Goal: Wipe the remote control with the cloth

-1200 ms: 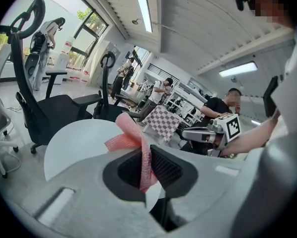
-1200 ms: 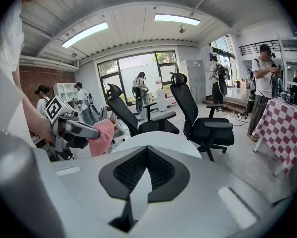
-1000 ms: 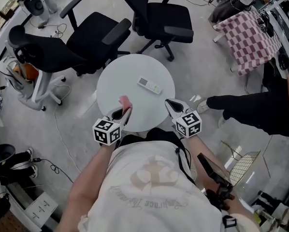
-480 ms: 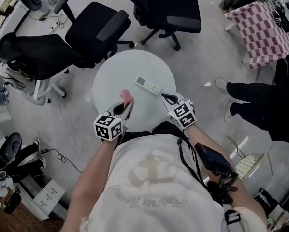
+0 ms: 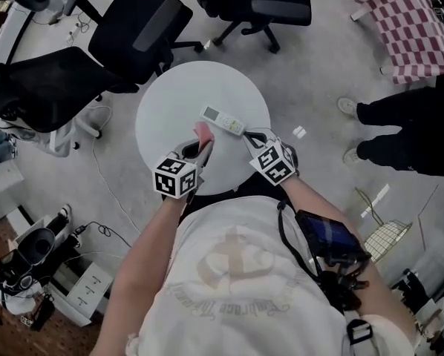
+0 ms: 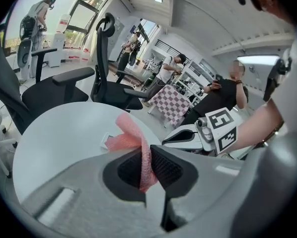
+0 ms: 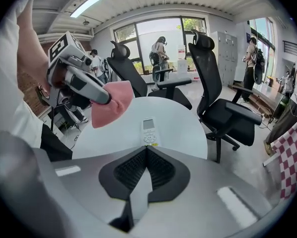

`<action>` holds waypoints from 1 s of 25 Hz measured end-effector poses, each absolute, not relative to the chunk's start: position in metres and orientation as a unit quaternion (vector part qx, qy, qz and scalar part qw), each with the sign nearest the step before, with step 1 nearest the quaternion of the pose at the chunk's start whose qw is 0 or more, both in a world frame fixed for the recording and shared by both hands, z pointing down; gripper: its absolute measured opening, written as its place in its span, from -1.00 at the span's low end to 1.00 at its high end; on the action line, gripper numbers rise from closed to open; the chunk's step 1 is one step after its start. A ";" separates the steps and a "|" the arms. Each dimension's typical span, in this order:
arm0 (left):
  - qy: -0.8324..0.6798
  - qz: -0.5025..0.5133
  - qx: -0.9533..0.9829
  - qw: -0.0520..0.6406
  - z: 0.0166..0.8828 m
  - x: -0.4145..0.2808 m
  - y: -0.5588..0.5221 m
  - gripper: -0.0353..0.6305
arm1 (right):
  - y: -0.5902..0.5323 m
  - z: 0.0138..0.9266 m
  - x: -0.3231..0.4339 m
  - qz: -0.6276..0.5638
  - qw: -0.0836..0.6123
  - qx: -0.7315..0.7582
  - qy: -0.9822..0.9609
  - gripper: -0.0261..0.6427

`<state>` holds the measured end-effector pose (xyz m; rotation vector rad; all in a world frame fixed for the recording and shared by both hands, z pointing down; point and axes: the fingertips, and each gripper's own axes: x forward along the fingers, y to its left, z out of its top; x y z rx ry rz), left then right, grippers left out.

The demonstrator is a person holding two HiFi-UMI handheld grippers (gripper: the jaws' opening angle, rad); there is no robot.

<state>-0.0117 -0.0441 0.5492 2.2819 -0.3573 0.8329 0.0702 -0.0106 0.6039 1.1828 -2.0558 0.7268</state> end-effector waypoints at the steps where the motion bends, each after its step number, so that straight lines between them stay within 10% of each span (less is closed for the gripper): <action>1: -0.134 0.323 0.874 0.337 0.552 -0.008 -0.045 -0.81 | -0.011 0.608 0.069 0.278 0.329 0.448 -0.784 -0.90; 6: -0.125 0.334 0.871 0.337 0.567 0.004 -0.049 -0.81 | -0.013 0.628 0.072 0.277 0.350 0.441 -0.779 -0.88; 18: -0.112 0.343 0.870 0.335 0.567 0.025 -0.047 -0.81 | -0.013 0.659 0.065 0.290 0.396 0.415 -0.766 -0.09; 25: -0.096 0.360 0.866 0.334 0.581 0.020 -0.035 -0.81 | -0.007 0.682 0.050 0.284 0.437 0.398 -0.755 -0.07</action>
